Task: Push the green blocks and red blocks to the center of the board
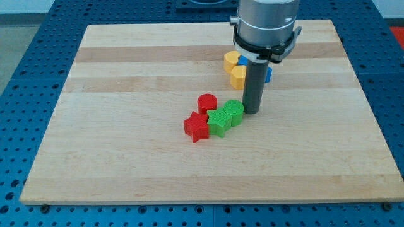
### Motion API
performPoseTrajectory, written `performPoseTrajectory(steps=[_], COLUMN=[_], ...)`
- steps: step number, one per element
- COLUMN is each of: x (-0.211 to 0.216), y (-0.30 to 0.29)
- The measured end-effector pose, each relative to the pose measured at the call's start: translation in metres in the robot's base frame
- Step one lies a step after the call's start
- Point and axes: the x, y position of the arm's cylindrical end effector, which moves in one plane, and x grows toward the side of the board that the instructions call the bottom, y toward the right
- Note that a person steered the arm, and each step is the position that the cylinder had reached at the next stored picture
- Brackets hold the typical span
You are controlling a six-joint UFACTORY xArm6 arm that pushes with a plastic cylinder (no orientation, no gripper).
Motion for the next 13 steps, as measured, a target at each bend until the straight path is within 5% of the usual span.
performPoseTrajectory(steps=[2, 4, 6, 10, 13], x=[0.008, 0.061, 0.01, -0.023, 0.073], y=[0.004, -0.002, -0.009, -0.062, -0.018])
